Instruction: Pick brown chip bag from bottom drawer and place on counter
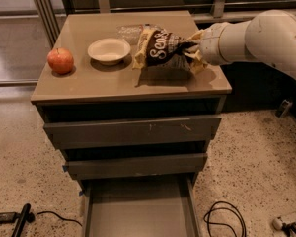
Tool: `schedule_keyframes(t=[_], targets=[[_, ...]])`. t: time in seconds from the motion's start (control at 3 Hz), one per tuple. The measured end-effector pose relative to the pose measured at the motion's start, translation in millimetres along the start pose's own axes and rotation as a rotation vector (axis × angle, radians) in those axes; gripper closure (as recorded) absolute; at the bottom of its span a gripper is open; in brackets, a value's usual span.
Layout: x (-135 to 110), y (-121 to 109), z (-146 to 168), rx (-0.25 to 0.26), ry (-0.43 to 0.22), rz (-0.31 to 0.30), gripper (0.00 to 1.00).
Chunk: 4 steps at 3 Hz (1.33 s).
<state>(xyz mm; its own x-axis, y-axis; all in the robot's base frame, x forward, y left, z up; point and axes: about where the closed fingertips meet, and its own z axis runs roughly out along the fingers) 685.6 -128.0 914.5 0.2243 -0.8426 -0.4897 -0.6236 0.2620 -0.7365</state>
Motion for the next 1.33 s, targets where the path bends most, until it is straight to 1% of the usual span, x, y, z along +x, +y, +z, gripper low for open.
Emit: schedule_keyframes(t=[0.33, 0.67, 1.0, 1.33], targets=[[11.7, -1.3, 9.0, 0.017, 0.027, 0.0, 1.0], [22.3, 6.0, 17.9, 0.028, 0.051, 0.013, 1.0], [28.0, 16.2, 25.9, 0.032, 0.062, 0.029, 1.0], [28.4, 17.5, 26.9, 0.033, 0.062, 0.032, 0.85]])
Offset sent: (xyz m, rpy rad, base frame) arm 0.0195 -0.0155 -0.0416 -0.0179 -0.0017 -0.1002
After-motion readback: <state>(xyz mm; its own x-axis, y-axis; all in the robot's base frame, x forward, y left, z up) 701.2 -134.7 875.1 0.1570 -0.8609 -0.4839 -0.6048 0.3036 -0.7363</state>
